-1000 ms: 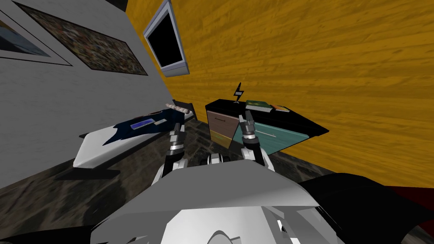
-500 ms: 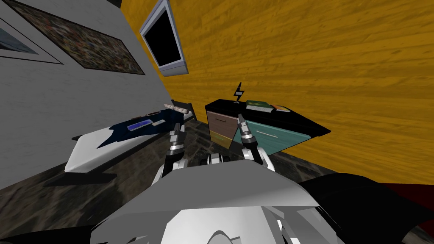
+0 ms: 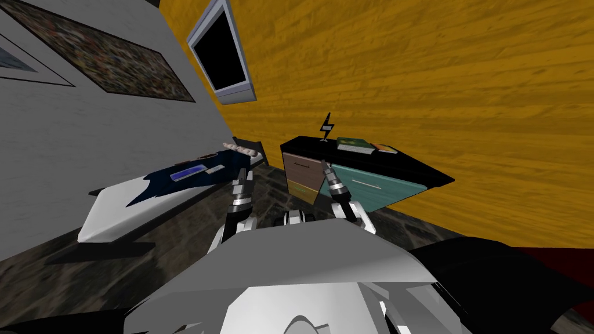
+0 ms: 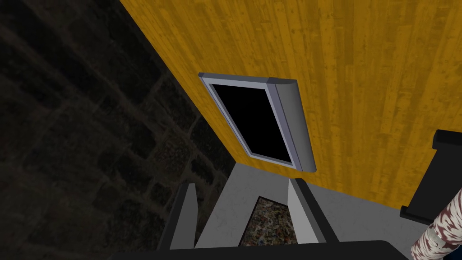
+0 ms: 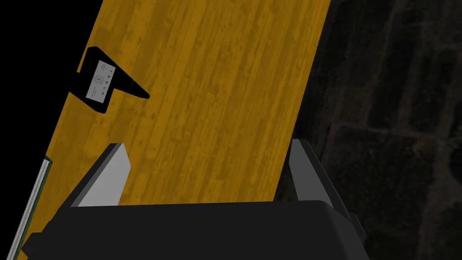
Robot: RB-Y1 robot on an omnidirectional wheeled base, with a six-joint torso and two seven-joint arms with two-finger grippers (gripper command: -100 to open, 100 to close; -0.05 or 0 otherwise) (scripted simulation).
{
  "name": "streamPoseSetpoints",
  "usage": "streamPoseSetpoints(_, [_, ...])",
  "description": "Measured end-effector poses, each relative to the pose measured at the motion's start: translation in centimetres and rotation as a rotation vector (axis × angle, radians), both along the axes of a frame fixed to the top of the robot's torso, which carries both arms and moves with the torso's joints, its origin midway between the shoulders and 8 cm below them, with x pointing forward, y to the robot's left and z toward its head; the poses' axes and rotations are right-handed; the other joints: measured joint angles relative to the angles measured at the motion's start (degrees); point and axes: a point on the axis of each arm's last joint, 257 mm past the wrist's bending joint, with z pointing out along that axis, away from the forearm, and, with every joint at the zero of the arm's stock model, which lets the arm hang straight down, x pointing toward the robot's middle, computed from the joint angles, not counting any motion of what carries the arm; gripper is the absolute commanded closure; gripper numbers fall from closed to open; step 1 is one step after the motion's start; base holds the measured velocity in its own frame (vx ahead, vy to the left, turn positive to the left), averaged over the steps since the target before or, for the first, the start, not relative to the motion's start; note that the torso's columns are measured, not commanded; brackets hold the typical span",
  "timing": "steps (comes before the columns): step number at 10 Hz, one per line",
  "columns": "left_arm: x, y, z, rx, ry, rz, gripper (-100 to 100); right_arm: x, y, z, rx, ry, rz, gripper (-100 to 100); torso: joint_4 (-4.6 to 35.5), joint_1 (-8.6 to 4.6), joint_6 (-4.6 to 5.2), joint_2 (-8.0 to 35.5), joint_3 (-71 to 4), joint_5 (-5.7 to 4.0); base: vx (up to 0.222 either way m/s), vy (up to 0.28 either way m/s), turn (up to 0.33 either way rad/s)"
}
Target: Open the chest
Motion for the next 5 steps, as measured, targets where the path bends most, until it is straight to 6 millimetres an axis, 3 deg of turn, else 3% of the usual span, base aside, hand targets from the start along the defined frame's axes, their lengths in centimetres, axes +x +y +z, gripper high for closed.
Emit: streamPoseSetpoints(5, [0.0, 0.0, 0.0, 0.000, 0.000, 0.000, 0, 2.2, -1.5, -3.8, -0.234, 0.089, -0.146, -100, 0.0, -0.02, 0.00, 0.0, 0.0, 0.00, 0.033, 0.029, -0.029])
